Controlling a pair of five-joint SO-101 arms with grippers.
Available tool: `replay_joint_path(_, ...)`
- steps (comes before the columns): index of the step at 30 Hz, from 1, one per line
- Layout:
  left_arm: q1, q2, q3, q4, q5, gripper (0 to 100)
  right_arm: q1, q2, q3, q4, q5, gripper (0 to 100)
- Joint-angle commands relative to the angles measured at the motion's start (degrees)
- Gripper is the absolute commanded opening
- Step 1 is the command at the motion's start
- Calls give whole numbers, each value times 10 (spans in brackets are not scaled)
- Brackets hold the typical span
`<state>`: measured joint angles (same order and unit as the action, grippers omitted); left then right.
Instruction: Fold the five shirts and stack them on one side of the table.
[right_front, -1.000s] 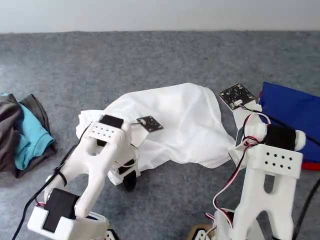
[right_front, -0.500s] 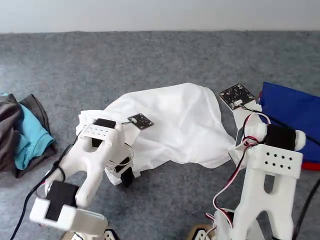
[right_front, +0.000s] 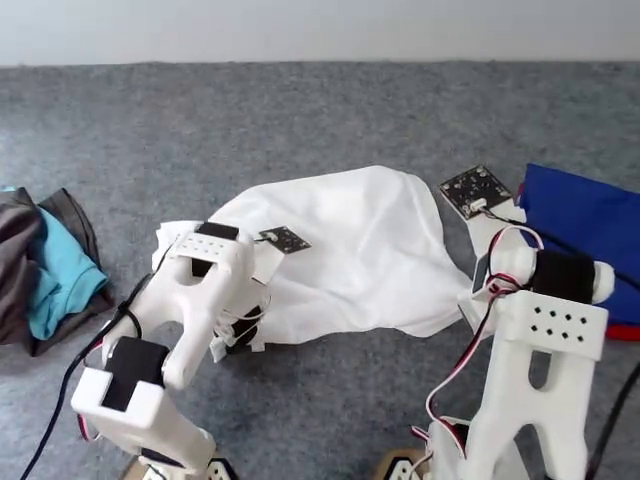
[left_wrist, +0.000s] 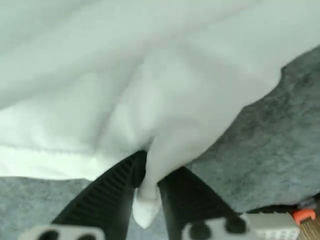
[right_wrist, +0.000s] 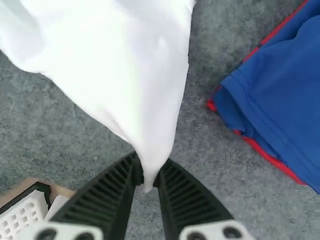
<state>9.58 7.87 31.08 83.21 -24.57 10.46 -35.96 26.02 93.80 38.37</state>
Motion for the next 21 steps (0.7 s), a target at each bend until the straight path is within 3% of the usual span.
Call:
replay_joint_path(1,-7,-73,-58,79,4,14,-3,-13,-68,25,-6,10)
replay_joint_path(6,-33,-238,-168,146,6,14,-5,-12,-191,49,-6,10)
replay_joint_path(13,-102,-368,-311,148,6,14,-3,-6,-383,36,-5,10)
replay_joint_path(21,-167,-387,-499,147,6,14,-2,-7,-529,-124,26,10)
